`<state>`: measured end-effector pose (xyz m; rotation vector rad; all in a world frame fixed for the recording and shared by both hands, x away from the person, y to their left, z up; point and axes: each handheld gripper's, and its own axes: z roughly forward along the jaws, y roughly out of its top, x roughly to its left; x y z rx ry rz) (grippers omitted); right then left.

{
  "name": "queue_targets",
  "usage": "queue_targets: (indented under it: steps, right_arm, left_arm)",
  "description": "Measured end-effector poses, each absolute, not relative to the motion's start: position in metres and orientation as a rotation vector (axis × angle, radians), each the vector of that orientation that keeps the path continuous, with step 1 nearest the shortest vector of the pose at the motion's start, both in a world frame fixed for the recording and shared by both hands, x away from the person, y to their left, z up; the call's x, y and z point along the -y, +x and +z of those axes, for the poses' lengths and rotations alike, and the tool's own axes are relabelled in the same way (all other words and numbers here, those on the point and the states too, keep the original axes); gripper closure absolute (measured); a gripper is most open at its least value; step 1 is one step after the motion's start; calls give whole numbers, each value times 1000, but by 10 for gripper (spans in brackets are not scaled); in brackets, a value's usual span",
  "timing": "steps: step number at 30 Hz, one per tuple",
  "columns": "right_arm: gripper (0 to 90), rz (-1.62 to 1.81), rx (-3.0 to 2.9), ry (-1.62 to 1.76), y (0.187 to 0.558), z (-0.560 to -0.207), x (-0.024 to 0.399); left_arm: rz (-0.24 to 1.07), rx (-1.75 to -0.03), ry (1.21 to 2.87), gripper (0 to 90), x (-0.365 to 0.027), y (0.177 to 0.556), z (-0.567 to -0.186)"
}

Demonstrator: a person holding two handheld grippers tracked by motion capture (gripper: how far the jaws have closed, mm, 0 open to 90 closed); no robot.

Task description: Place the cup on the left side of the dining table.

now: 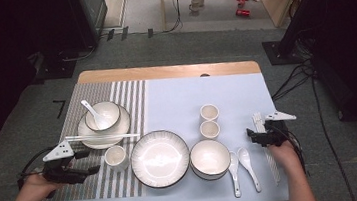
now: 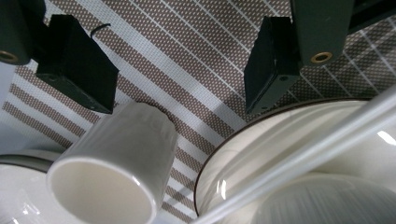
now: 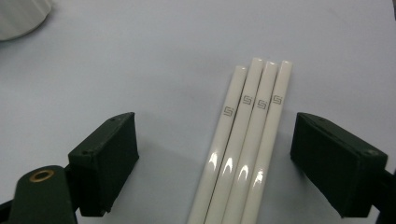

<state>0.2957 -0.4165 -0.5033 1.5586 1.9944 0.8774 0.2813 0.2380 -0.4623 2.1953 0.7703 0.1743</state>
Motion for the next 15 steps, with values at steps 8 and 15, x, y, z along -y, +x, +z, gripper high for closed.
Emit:
queue_targets:
  steps: [8,15]
  right_arm:
    - [145,878,-1995,1559,296,-503,417]
    - [145,877,-1995,1558,296,-503,417]
  left_arm:
    - [151,-764,2260,263,-231,283,-475]
    - [179,-748,2302,263,-225,284,-484]
